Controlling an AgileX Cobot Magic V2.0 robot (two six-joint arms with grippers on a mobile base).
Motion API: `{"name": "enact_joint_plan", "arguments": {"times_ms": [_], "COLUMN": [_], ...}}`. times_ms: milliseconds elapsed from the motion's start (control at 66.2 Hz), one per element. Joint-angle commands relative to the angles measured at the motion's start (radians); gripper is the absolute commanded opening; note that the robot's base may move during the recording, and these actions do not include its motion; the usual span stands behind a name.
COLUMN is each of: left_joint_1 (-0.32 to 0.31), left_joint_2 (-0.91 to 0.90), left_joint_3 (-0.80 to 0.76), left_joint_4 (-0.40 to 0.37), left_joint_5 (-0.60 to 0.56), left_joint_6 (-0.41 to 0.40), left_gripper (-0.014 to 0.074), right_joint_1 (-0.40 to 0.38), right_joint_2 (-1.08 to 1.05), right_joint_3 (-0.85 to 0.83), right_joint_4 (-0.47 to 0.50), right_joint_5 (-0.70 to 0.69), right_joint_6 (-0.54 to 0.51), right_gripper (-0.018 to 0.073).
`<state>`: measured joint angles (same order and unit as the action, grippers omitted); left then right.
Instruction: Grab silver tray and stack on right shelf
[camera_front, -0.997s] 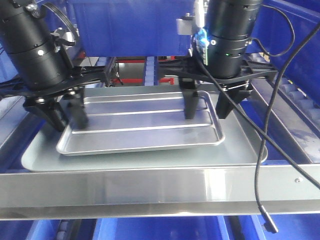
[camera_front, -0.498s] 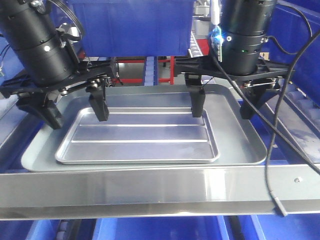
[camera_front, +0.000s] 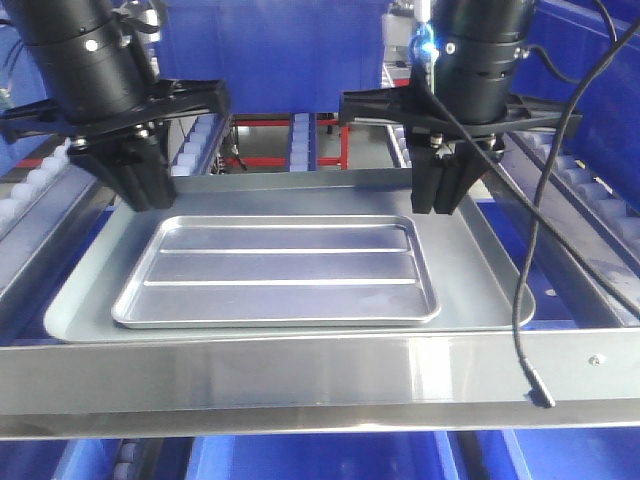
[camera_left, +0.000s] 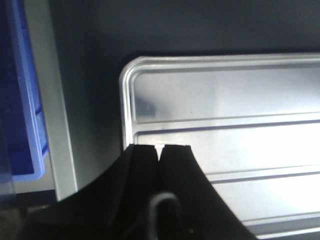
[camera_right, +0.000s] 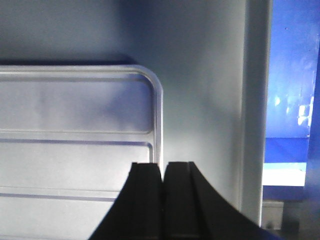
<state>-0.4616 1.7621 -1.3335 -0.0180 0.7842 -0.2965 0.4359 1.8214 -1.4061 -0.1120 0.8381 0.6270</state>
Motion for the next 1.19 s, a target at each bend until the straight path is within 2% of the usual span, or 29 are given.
{"name": "enact_joint_plan", "arguments": {"times_ms": [0,76,166,287,453,589,649,725,846,1012,1178], "left_joint_1": [0.007,0.003,-0.016,-0.042,-0.063,-0.065,-0.065,-0.065,-0.065,-0.065,-0.065], "left_joint_2": [-0.063,-0.095,-0.164,-0.275,-0.455,-0.641,-0.739,-0.87,-1.098,-1.399,-1.549], "left_joint_3": [-0.028,-0.003,0.062,0.179,0.379,0.591,0.698,0.825,0.974,1.09,1.127], "left_joint_4": [-0.012,-0.017,-0.03,-0.03,-0.03,0.001,0.031,0.092,0.171,0.178,0.178], "left_joint_5": [0.004,-0.023,-0.115,-0.256,-0.462,-0.722,-0.858,-0.97,-0.969,-0.969,-0.973], "left_joint_6": [-0.001,-0.001,-0.001,-0.001,-0.001,-0.001,-0.001,-0.001,-0.001,-0.001,-0.001], "left_gripper": [-0.0092,-0.009,-0.009,-0.009,-0.009,-0.009,-0.009,-0.009,-0.0091,-0.0091,-0.0091], "right_joint_1": [0.005,0.015,0.039,0.079,0.112,0.113,0.113,0.113,0.113,0.113,0.113], "right_joint_2": [-0.093,-0.135,-0.203,-0.306,-0.48,-0.649,-0.741,-0.864,-1.066,-1.324,-1.434], "right_joint_3": [-0.039,-0.031,0.005,0.105,0.331,0.547,0.654,0.783,0.944,1.061,1.087], "right_joint_4": [-0.007,-0.007,-0.008,-0.008,-0.008,-0.039,-0.058,-0.095,-0.177,-0.201,-0.201], "right_joint_5": [-0.024,-0.049,-0.124,-0.284,-0.519,-0.725,-0.816,-0.911,-0.97,-0.947,-0.947], "right_joint_6": [-0.007,-0.008,-0.048,-0.115,-0.182,-0.239,-0.241,-0.241,-0.241,-0.241,-0.241], "right_gripper": [0.0053,0.0053,0.0053,0.0053,0.0053,0.0053,0.0053,0.0053,0.0053,0.0053,0.0053]}}
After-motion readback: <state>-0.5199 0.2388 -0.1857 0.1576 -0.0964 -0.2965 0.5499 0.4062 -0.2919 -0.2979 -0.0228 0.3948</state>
